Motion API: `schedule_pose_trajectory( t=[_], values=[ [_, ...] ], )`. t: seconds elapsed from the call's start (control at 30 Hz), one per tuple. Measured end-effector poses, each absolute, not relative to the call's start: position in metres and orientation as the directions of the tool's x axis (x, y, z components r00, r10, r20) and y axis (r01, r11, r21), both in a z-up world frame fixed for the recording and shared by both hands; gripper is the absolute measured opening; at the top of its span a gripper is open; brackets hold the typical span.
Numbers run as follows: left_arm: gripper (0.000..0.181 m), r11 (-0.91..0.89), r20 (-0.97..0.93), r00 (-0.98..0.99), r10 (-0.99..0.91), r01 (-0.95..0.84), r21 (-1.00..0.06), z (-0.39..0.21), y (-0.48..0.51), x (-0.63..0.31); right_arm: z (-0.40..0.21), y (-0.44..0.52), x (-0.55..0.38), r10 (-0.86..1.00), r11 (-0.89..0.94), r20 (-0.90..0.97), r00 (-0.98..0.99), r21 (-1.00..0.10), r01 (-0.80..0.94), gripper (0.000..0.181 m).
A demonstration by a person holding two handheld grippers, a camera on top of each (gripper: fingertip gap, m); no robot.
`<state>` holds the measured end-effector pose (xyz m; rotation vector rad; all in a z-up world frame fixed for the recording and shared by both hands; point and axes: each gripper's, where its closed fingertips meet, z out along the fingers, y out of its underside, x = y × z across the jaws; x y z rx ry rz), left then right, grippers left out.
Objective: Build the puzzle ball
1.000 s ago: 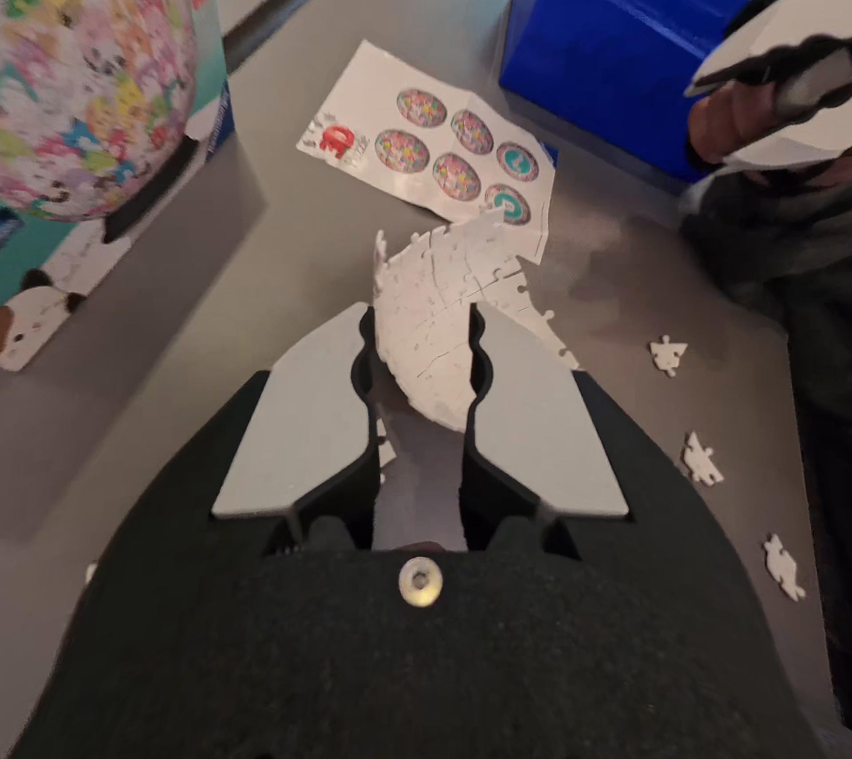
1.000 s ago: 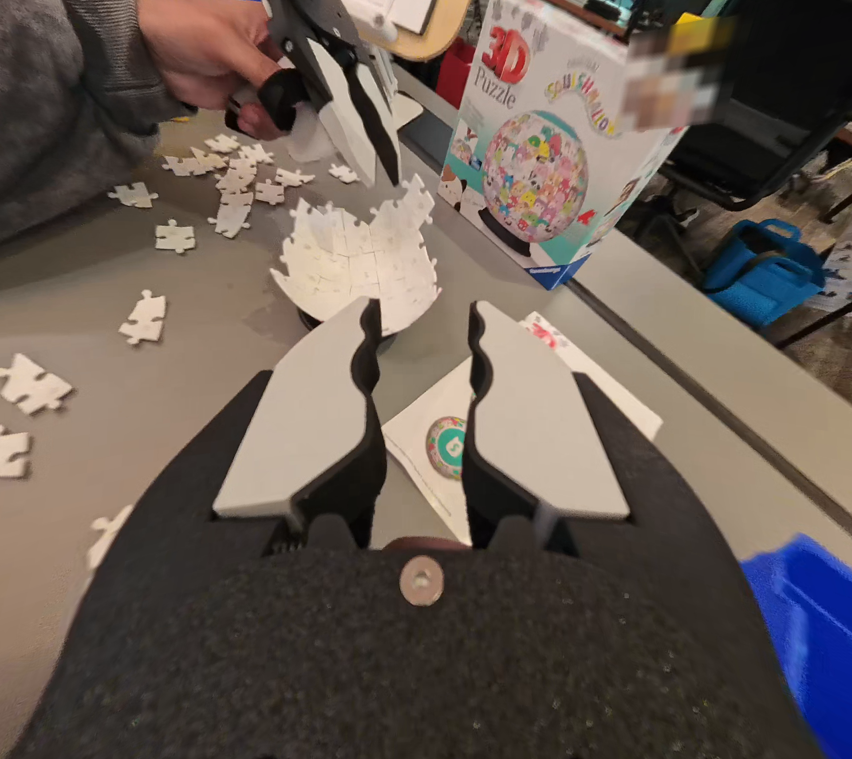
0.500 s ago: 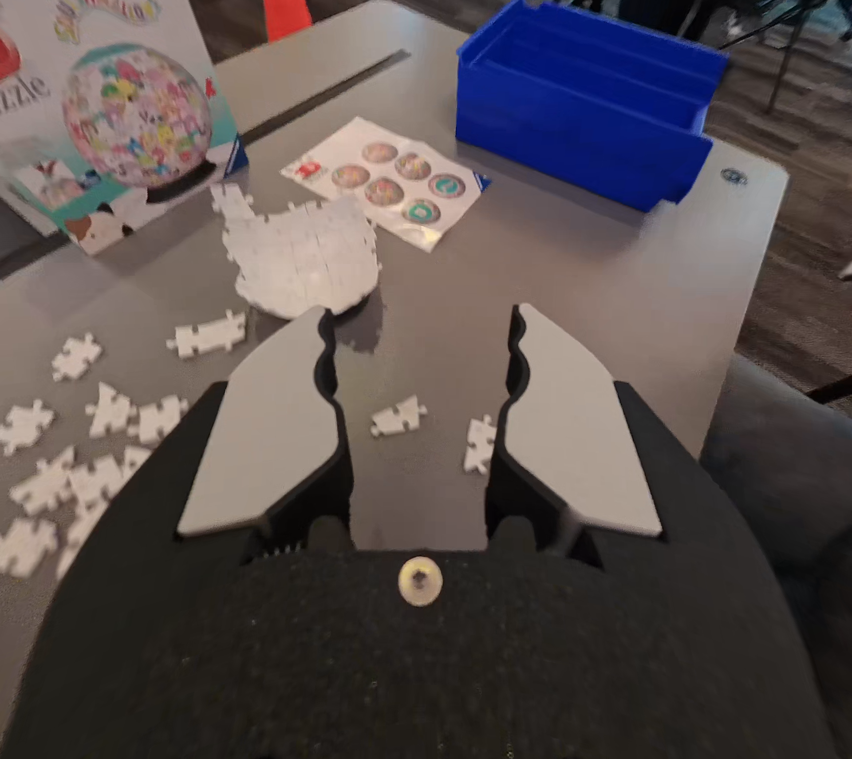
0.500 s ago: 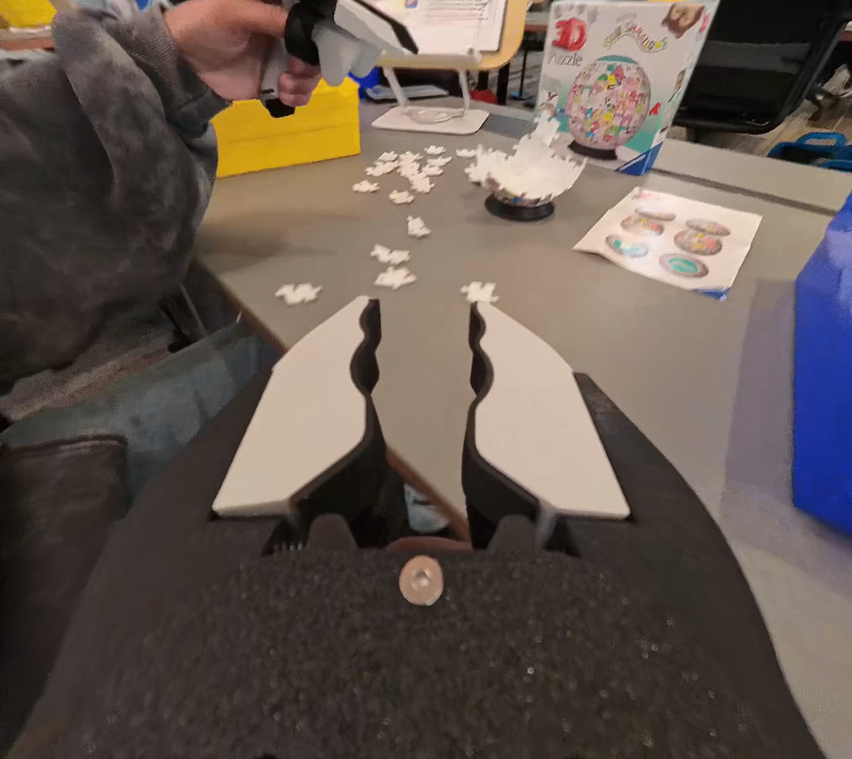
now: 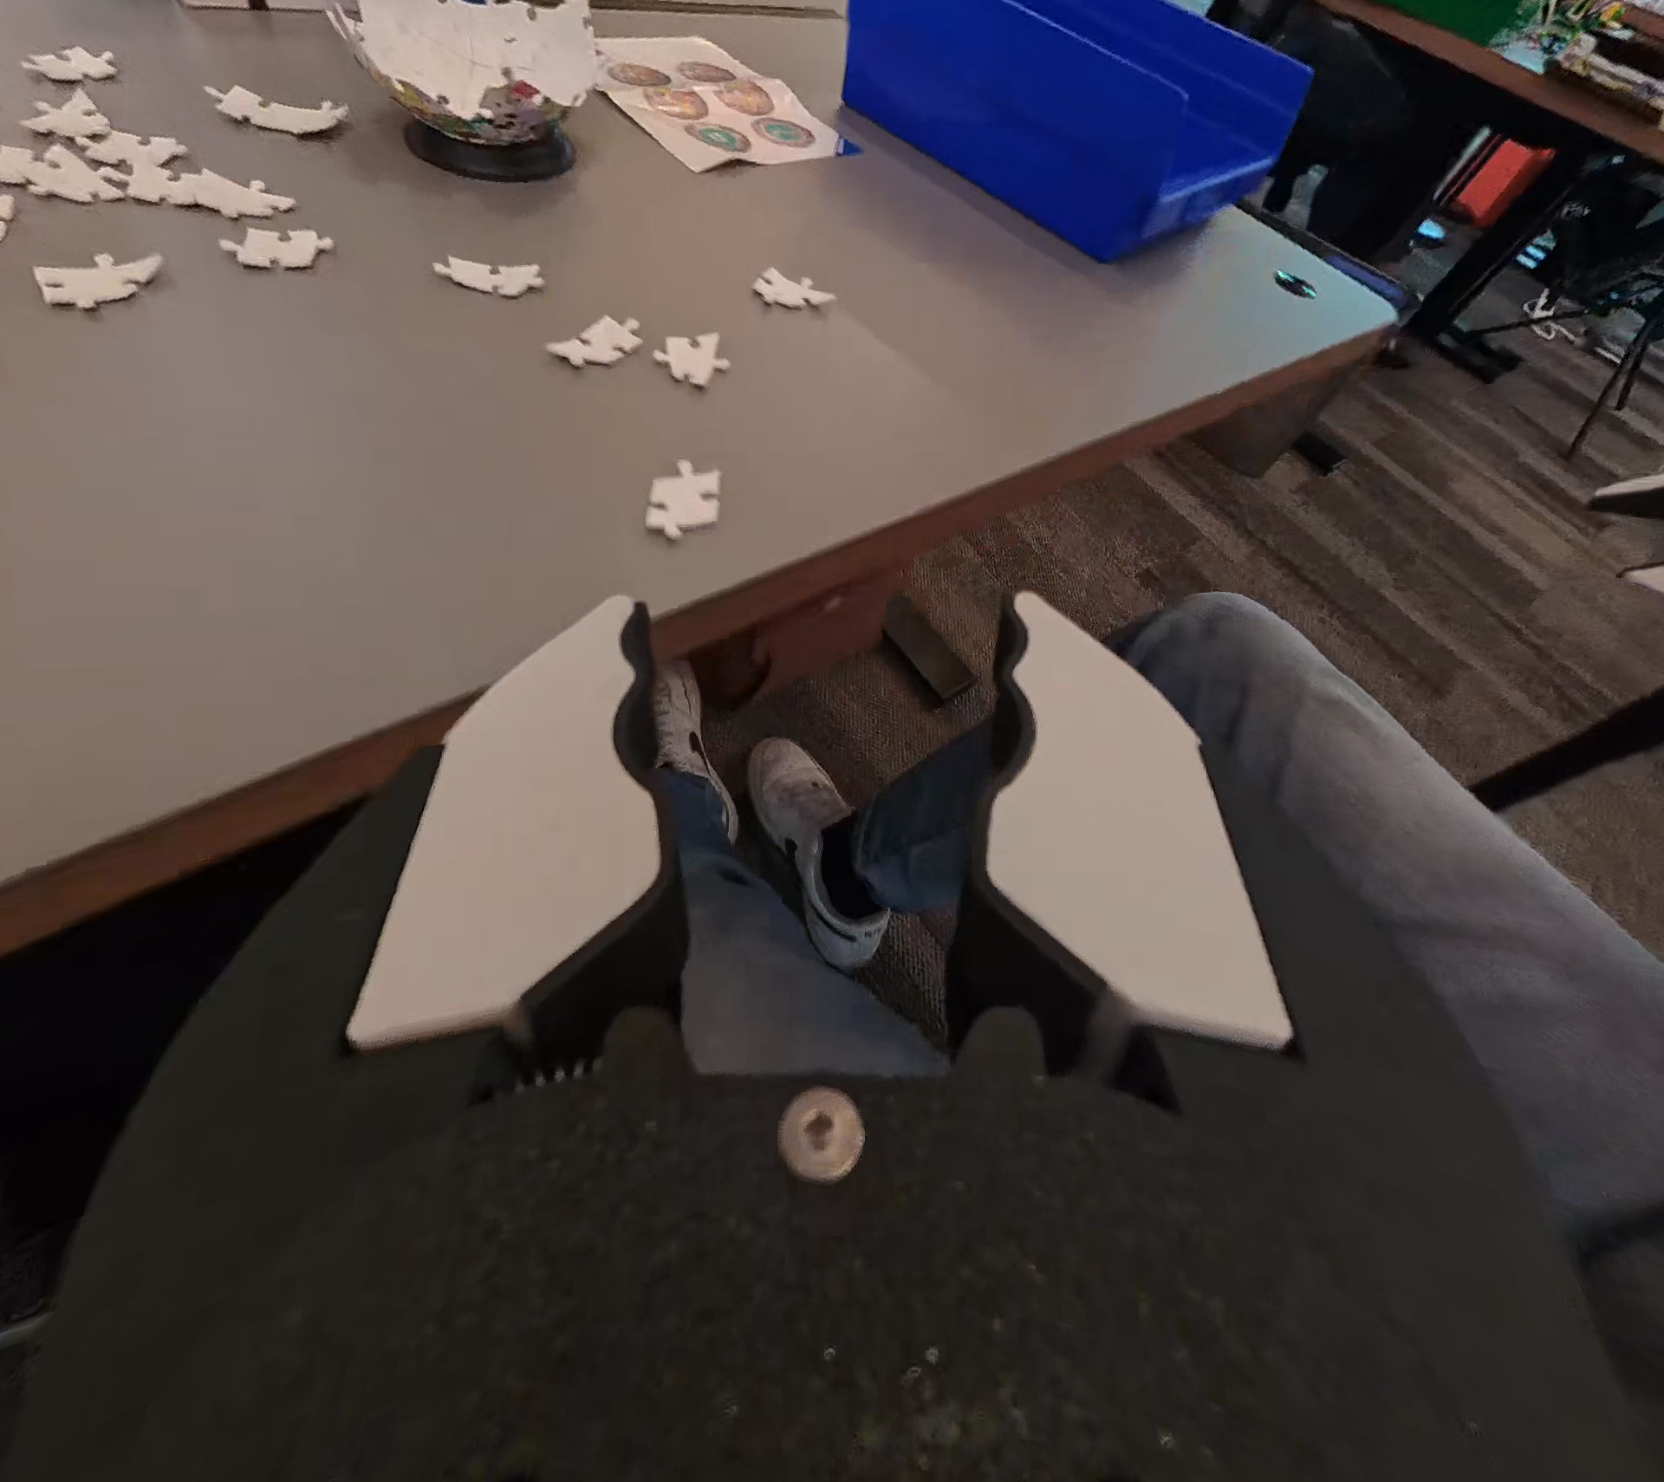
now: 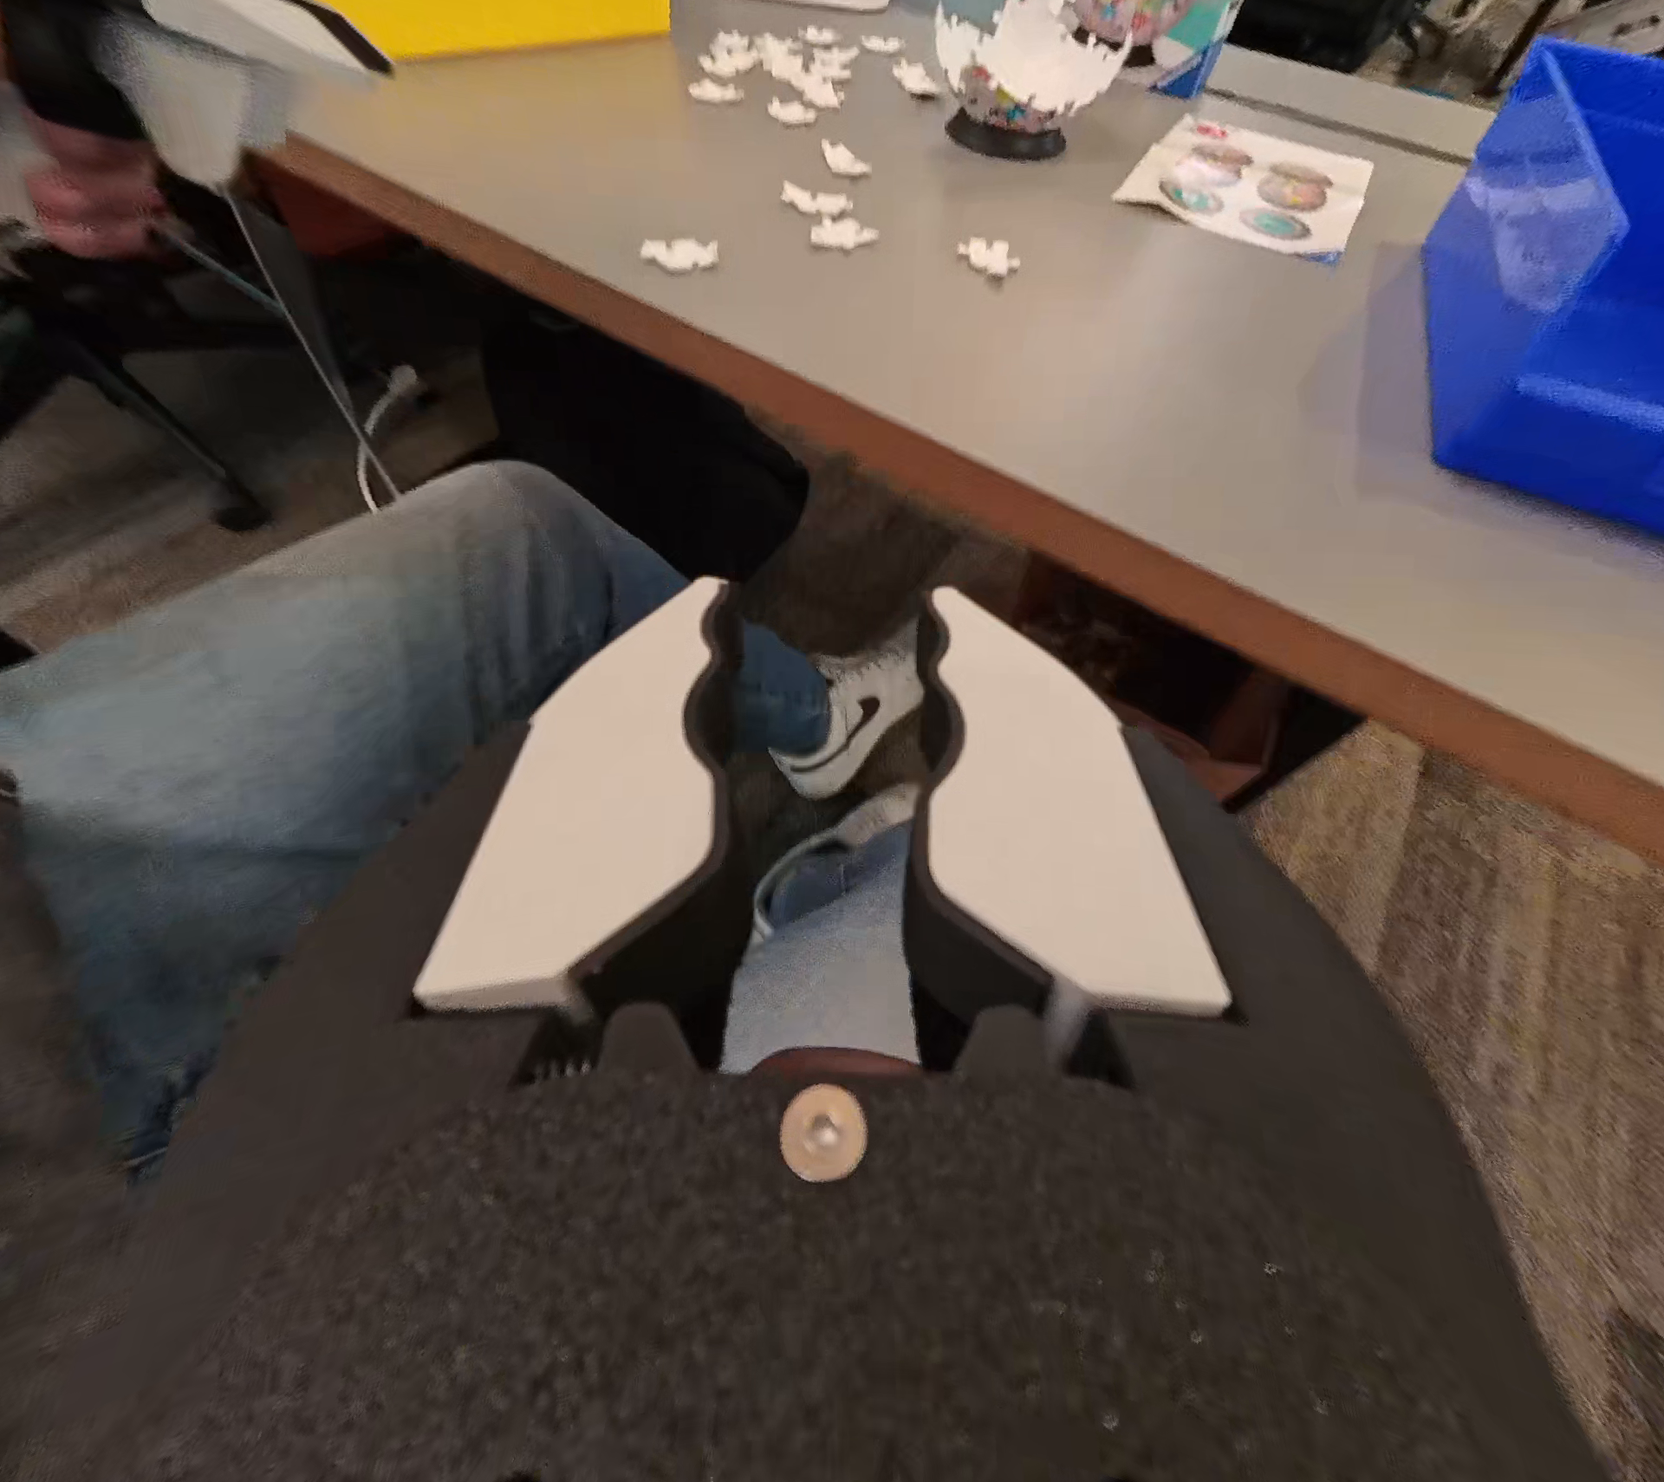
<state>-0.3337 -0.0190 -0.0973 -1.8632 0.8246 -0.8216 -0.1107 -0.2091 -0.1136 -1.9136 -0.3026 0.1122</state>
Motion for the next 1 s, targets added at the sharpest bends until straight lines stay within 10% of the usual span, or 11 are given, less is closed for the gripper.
schedule_pose_trajectory(
  t=[0.6, 1.0],
  values=[
    [0.072, -0.256, 0.118, 0.317, -0.941, -0.44, -0.861, -0.137, -0.234, -0.363, -0.105, -0.442, -0.143, -0.049, -0.359, 0.097, 0.994, -0.93, 0.073, 0.036],
    [0.072, -0.14, 0.299, -0.148, -0.943, -0.637, -0.758, -0.208, -0.36, -0.216, -0.187, -0.708, -0.104, -0.688, -0.554, 0.197, 0.699, -0.764, -0.33, 0.035]
  ],
)
